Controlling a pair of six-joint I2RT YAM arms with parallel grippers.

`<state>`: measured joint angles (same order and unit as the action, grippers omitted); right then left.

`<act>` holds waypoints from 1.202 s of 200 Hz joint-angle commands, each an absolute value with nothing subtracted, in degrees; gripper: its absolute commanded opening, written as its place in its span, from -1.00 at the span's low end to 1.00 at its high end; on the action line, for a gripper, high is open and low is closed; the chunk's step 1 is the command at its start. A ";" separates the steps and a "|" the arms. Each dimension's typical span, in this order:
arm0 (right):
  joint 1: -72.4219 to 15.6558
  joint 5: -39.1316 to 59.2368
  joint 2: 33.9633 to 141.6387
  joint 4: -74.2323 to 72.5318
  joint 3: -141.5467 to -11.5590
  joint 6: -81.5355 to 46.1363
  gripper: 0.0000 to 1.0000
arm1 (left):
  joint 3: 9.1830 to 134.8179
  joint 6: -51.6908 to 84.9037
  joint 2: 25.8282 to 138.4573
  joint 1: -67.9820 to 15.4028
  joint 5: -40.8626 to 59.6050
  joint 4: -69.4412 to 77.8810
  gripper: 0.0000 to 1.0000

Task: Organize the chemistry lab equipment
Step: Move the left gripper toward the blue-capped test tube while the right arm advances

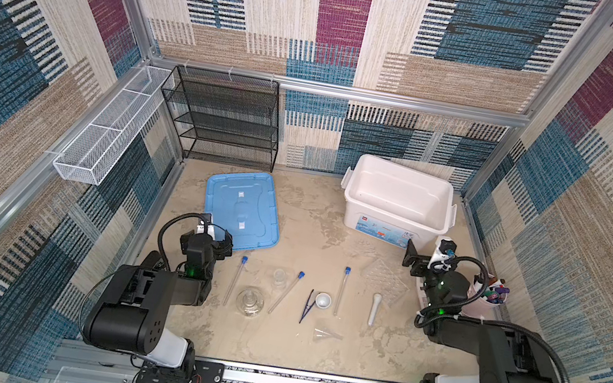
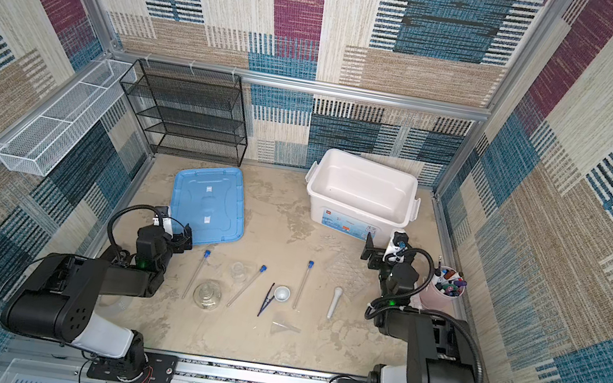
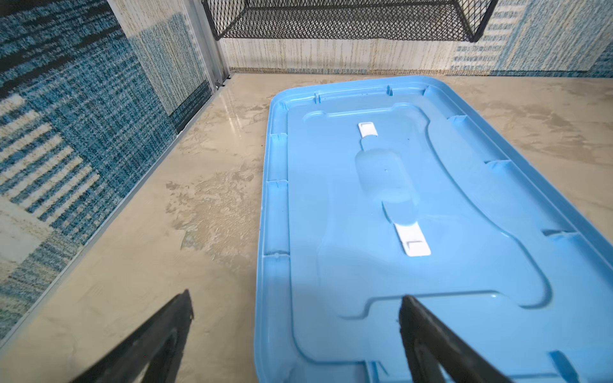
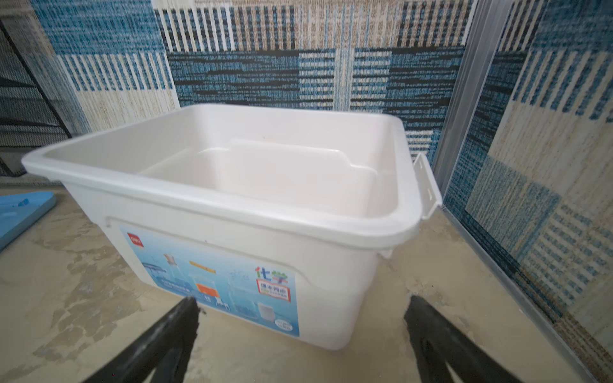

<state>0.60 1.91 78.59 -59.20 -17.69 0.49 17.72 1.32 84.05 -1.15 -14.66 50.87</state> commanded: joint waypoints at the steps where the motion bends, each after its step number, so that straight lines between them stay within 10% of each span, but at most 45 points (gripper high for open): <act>1: 0.52 3.91 74.71 -45.97 -19.86 -1.97 1.00 | 22.72 2.19 76.87 -1.10 -15.85 41.62 0.97; 130: -3.32 16.79 63.58 -24.36 -23.63 -15.07 0.59 | 29.15 15.51 43.14 -11.08 -10.61 3.24 0.79; 240: -10.12 16.79 60.13 -20.52 -22.91 -15.60 0.47 | 35.95 16.76 43.25 -38.69 -21.15 -14.51 0.58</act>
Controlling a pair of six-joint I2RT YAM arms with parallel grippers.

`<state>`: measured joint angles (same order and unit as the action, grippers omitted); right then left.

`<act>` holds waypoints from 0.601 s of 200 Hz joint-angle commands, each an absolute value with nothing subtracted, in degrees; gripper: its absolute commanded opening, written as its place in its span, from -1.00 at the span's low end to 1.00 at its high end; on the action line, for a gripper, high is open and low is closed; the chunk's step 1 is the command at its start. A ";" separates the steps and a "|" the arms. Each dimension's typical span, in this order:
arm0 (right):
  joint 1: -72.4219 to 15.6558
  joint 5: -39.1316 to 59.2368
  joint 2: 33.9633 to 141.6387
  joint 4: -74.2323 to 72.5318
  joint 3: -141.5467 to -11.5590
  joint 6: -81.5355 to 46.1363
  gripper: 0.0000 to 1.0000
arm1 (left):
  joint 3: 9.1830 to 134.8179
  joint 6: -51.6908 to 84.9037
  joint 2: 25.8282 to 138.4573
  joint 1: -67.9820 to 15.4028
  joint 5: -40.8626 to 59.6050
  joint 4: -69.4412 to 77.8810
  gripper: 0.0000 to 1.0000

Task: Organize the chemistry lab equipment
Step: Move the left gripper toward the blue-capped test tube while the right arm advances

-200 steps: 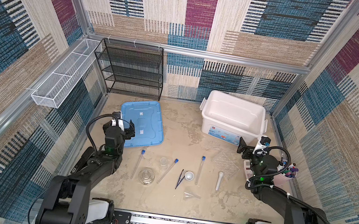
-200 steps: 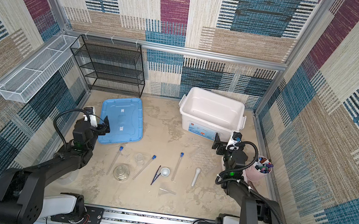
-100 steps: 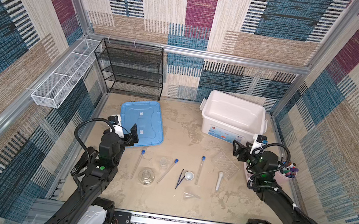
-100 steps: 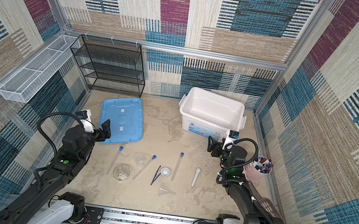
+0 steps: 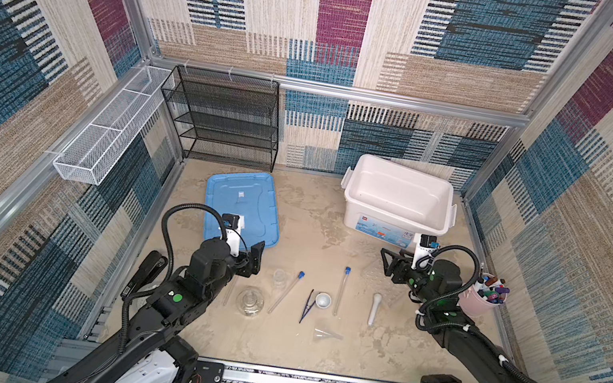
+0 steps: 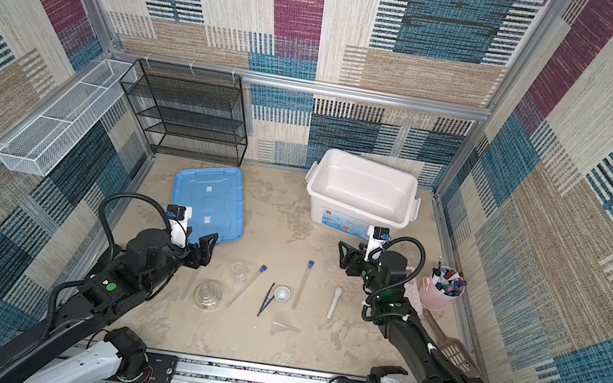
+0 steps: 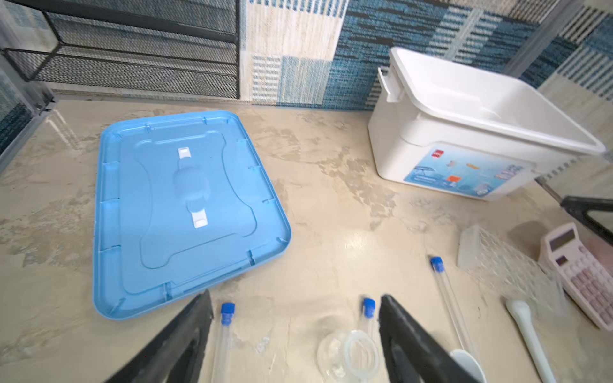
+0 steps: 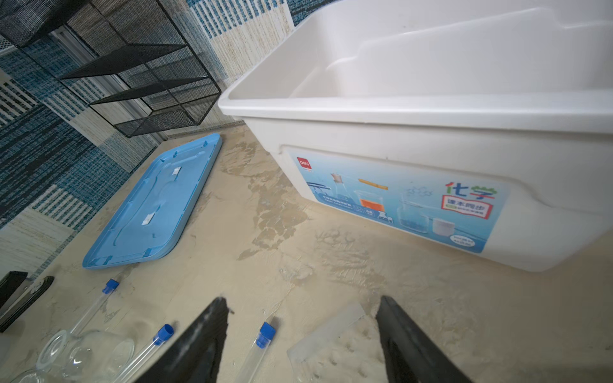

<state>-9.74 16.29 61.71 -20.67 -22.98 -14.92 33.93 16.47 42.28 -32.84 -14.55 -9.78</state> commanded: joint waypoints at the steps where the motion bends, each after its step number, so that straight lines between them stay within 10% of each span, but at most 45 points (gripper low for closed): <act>1: -10.16 16.75 60.04 -20.54 -22.79 -15.62 0.47 | 36.04 16.73 43.29 -39.08 -21.25 -14.68 0.58; 62: -10.63 17.12 58.36 -20.31 -22.06 -16.03 0.46 | 39.43 17.32 51.42 -55.75 -31.73 -20.39 0.53; 120: -10.90 16.88 56.96 -20.07 -20.97 -16.15 0.46 | 35.92 30.02 43.96 -54.61 -41.56 -29.79 0.59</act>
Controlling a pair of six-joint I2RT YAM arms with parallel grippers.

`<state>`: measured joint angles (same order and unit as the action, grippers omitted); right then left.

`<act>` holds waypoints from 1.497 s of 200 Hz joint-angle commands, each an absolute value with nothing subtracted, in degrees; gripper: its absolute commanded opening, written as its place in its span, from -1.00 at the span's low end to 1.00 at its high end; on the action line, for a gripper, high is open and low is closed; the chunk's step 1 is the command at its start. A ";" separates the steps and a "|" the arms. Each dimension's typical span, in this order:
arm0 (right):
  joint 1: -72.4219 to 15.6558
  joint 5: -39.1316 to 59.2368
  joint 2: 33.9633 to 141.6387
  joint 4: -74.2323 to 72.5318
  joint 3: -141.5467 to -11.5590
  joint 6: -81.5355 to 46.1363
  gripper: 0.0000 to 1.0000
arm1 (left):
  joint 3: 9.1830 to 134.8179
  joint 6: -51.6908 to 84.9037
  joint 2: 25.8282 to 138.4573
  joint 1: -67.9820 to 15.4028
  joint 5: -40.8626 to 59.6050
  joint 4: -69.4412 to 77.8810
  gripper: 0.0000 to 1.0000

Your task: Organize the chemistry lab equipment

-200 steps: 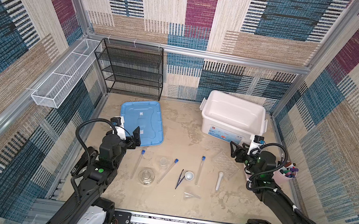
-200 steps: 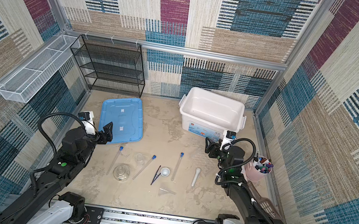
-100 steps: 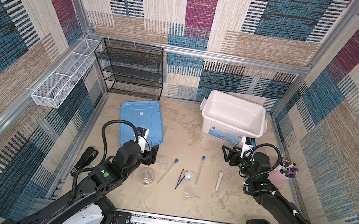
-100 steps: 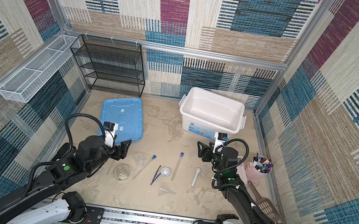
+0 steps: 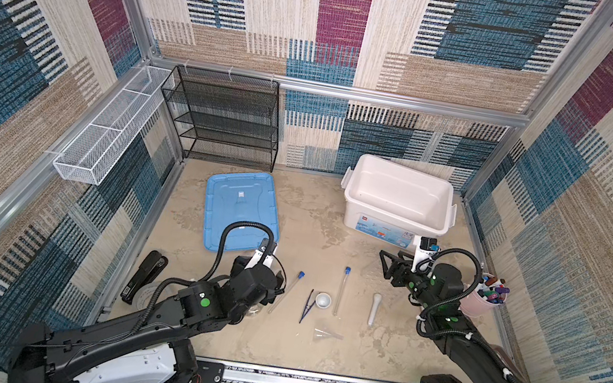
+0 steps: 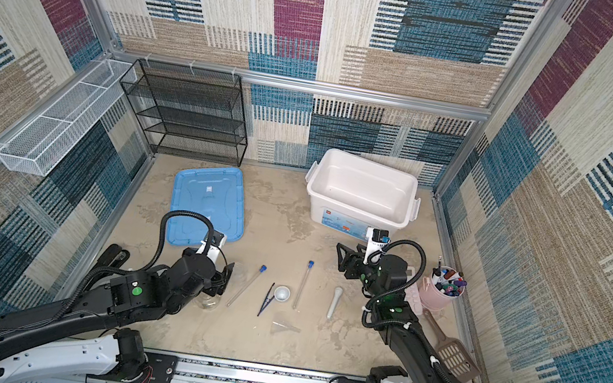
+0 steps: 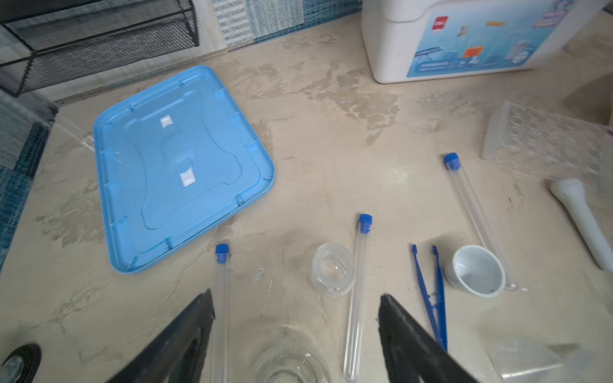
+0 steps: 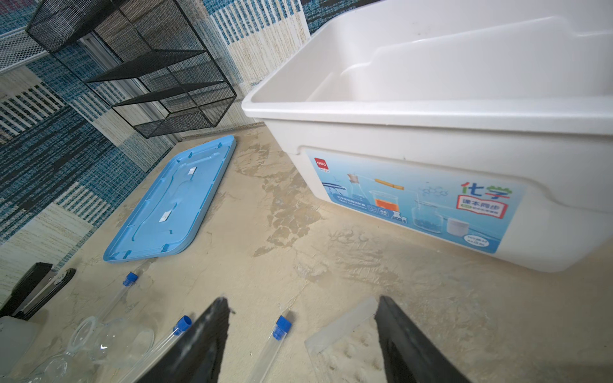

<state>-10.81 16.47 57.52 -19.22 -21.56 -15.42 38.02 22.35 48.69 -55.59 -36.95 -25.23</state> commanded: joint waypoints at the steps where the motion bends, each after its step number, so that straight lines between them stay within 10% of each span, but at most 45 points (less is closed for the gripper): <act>1: -10.94 16.88 56.91 -20.10 -20.94 -16.16 0.46 | 35.84 30.21 43.65 -54.55 -41.57 -29.88 0.59; 144: -12.37 11.62 58.89 -16.57 -22.46 -17.04 0.47 | 30.36 30.73 54.25 -22.20 -10.28 -26.62 0.30; 299: -12.39 5.19 68.12 -5.82 -28.09 -15.33 0.77 | 33.05 28.98 68.87 -16.79 -3.45 -23.14 0.10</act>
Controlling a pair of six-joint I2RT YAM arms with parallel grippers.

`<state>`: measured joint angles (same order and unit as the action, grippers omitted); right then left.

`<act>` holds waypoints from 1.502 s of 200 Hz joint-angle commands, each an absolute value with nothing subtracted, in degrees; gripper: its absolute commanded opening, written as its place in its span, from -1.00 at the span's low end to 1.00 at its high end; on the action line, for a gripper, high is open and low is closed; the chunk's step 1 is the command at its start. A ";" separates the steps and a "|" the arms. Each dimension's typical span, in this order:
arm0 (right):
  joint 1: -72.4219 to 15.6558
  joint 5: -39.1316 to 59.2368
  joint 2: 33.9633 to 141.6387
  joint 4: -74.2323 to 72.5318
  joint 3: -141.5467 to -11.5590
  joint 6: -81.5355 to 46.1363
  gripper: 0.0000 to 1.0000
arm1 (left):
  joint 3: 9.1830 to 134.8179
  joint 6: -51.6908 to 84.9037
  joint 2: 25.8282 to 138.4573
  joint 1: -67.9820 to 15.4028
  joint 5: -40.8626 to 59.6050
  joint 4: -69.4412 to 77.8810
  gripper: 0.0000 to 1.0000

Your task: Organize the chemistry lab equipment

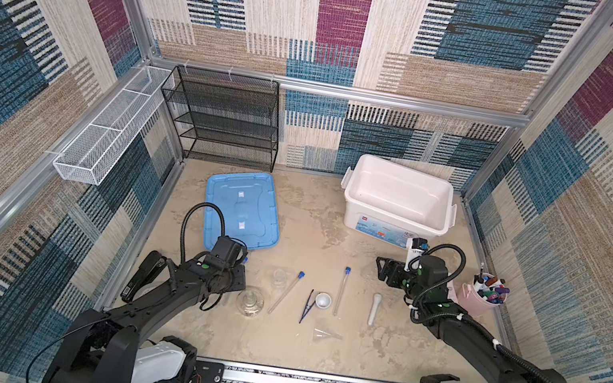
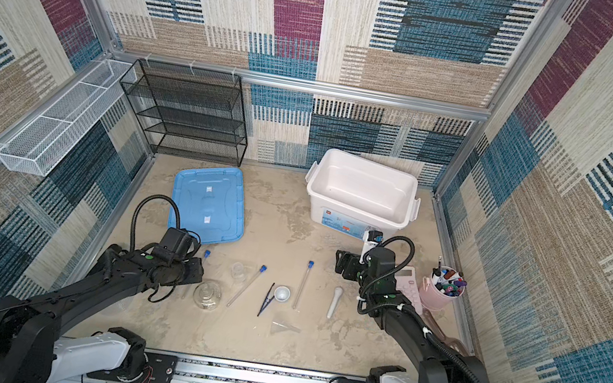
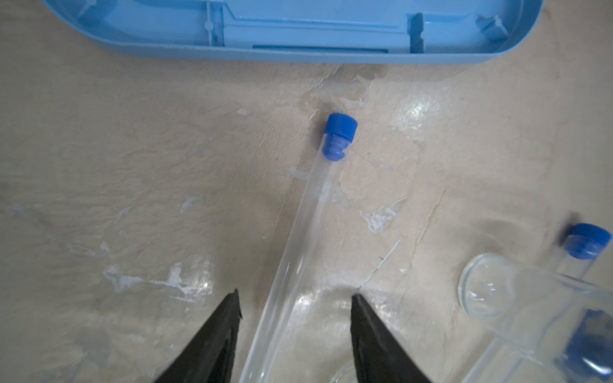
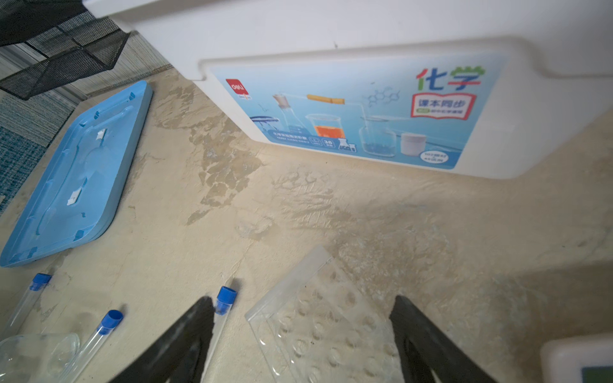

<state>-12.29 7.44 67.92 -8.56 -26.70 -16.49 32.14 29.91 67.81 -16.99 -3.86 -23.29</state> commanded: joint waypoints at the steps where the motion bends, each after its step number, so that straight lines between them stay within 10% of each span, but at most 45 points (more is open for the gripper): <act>1: -12.39 5.23 68.16 -5.77 -28.15 -15.31 0.78 | 33.05 28.99 68.89 -16.79 -3.48 -23.08 0.10; 300: -16.26 0.38 79.98 14.64 -41.89 -0.41 0.89 | 36.89 24.80 77.88 -15.03 2.73 -21.03 -0.59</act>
